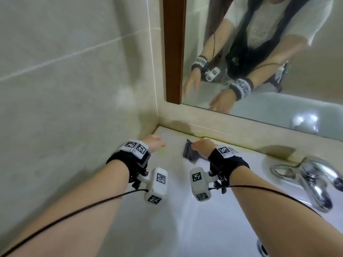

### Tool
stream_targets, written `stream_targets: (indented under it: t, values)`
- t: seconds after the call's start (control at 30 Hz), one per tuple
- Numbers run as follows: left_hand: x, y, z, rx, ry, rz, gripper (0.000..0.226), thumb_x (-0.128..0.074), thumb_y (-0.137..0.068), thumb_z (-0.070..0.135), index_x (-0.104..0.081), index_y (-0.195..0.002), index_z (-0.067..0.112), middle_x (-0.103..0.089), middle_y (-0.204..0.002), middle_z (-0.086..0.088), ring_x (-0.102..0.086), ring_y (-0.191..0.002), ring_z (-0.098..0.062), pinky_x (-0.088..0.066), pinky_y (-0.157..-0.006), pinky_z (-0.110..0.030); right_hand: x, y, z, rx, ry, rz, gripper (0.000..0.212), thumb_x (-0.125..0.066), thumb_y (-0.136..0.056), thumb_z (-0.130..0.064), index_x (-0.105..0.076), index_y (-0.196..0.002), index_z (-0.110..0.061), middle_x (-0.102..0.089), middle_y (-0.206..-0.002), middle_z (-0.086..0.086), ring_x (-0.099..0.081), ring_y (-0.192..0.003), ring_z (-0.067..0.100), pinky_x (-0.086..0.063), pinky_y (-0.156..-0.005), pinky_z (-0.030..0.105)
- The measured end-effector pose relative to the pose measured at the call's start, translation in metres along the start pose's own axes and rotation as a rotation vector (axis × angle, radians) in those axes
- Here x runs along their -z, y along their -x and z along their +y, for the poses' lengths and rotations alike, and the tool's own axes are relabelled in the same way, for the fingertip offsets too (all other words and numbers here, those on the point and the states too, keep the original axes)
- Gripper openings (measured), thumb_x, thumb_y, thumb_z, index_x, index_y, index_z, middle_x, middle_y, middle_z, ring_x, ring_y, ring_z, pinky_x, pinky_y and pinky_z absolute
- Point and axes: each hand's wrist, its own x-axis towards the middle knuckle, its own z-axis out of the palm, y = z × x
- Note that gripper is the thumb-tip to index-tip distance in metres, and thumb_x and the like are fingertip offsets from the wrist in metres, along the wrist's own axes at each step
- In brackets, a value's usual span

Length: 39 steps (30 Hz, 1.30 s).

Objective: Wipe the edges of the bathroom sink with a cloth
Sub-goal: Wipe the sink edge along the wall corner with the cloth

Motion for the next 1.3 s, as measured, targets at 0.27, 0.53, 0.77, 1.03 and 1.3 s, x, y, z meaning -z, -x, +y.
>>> stream_targets:
  t: [0.27,0.53,0.77,1.03,1.3]
  values:
    - [-0.009,-0.034,-0.02,0.061,-0.074,-0.106,0.057,-0.045,-0.097,0.019,-0.024,-0.149,0.007,-0.026,-0.155,-0.008,-0.029,-0.142,-0.022,-0.027,-0.107,-0.021,-0.025,-0.022,-0.004,-0.054,0.458,-0.151,0.048,-0.038,-0.095,-0.024,-0.036,-0.14,-0.006,-0.021,-0.153,0.013,-0.015,-0.142,0.026,-0.01,-0.115,0.038]
    - [-0.014,-0.055,-0.026,0.093,-0.208,-0.105,0.051,-0.04,-0.098,0.015,-0.026,-0.146,0.002,-0.028,-0.153,-0.013,-0.038,-0.135,-0.025,-0.034,-0.103,-0.026,-0.043,-0.05,-0.021,0.042,0.508,-0.169,0.056,-0.039,-0.096,-0.025,-0.018,-0.147,-0.018,0.0,-0.157,0.009,0.002,-0.144,0.03,-0.004,-0.117,0.043]
    - [-0.02,-0.067,-0.039,0.083,-0.39,-0.128,0.045,-0.04,-0.099,0.017,-0.036,-0.142,0.0,-0.034,-0.15,-0.015,-0.036,-0.137,-0.027,-0.034,-0.098,-0.029,-0.05,-0.072,-0.038,0.05,0.681,-0.18,0.06,-0.038,-0.094,-0.037,-0.013,-0.147,-0.026,0.002,-0.158,0.005,0.0,-0.144,0.032,-0.008,-0.117,0.047]
    - [-0.015,-0.068,-0.042,0.034,-0.488,-0.239,0.049,-0.037,-0.098,0.011,-0.024,-0.143,-0.003,-0.027,-0.147,-0.016,-0.039,-0.131,-0.032,-0.034,-0.11,-0.039,-0.053,-0.069,-0.041,0.164,0.802,-0.157,0.056,-0.034,-0.096,-0.033,-0.01,-0.146,-0.032,0.002,-0.158,-0.005,-0.001,-0.144,0.028,-0.008,-0.115,0.038]
    - [-0.013,-0.066,-0.046,-0.026,-0.543,-0.242,0.056,-0.038,-0.098,0.012,-0.017,-0.148,0.0,-0.009,-0.157,-0.013,-0.03,-0.138,-0.031,-0.031,-0.113,-0.037,-0.037,-0.065,-0.026,0.275,0.808,-0.035,0.049,-0.031,-0.099,-0.021,-0.019,-0.145,-0.031,-0.008,-0.157,-0.003,-0.015,-0.141,0.027,-0.008,-0.11,0.026]
